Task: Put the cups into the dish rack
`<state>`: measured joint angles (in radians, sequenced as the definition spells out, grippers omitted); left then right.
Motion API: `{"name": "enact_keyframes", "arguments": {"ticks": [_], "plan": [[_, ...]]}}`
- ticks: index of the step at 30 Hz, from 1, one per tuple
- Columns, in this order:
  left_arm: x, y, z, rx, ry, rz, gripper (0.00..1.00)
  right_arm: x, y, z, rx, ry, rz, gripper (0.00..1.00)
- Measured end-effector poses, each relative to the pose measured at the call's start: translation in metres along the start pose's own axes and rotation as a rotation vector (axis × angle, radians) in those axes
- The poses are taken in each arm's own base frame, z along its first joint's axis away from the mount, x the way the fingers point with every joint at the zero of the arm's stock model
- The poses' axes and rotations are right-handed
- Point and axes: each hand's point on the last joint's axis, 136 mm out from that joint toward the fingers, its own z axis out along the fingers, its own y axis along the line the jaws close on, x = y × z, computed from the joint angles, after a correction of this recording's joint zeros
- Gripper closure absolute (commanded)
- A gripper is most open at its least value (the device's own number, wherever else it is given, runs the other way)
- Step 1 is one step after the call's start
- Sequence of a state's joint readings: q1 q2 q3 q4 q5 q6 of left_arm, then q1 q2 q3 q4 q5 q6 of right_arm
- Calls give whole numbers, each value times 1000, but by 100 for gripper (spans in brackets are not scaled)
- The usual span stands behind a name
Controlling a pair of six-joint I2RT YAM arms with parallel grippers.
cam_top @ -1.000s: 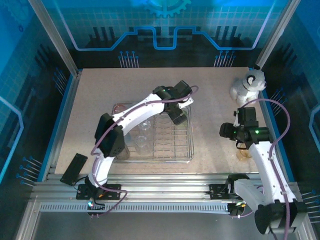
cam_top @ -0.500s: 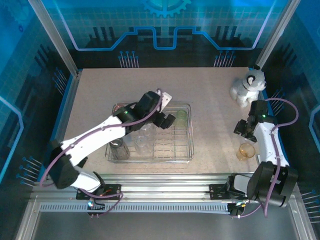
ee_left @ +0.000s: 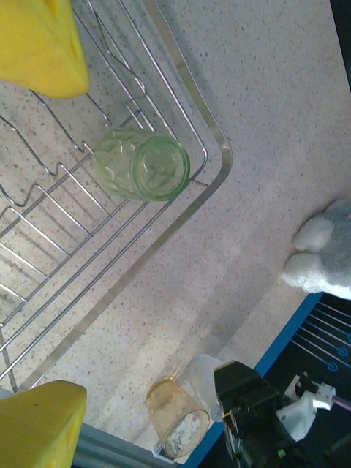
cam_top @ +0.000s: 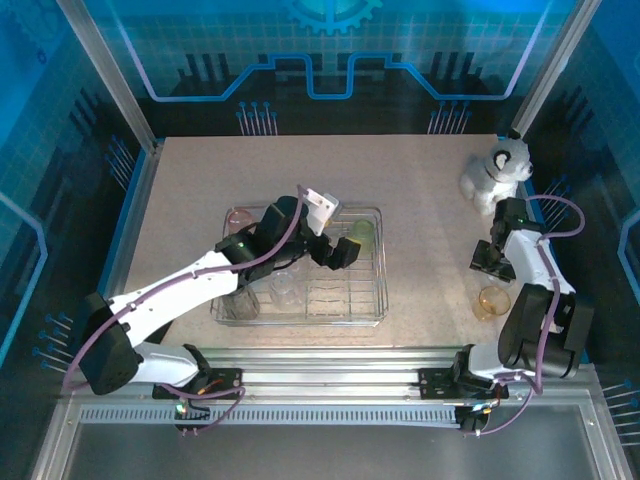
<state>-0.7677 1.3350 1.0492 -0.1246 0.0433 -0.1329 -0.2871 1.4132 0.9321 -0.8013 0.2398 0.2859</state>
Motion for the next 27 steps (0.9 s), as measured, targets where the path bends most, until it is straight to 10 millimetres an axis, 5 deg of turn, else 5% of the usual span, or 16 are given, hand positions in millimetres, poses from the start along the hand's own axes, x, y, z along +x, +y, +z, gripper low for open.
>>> {"name": "enact_keyframes", "arguments": {"ticks": [15,18,27], "plan": [[19,-6,7,60,15,-1,1,-20,7,10,89,2,-106,87],[26,-7,7,73,27,-2,1,-20,10,10,81,2,-124,100],[23,-15,5,117,29,-29,1,-21,45,-8,-41,-28,-192,100]]}}
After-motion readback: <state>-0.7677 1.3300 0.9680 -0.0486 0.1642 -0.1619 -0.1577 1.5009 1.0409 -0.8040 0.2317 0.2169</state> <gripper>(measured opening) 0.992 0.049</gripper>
